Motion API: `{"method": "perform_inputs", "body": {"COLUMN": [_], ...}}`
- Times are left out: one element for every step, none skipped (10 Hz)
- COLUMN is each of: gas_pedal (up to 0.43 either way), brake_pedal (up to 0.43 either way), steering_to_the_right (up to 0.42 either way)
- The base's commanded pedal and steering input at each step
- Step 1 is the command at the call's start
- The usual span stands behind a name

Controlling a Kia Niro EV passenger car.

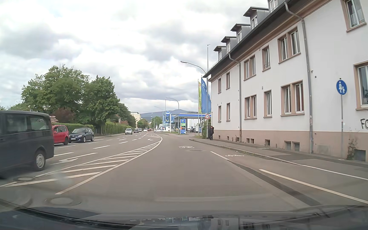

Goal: Follow the waypoints while adhering to traffic rules and regulations

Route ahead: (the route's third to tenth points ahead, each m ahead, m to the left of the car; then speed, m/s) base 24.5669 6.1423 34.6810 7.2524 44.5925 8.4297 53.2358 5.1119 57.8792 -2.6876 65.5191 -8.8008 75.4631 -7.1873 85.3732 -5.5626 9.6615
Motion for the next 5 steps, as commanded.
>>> {"method": "perform_inputs", "body": {"gas_pedal": [0.047,0.047,0.047,0.047,0.047], "brake_pedal": [0.0,0.0,0.0,0.0,0.0], "steering_to_the_right": [-0.018,-0.017,-0.016,-0.016,-0.014]}}
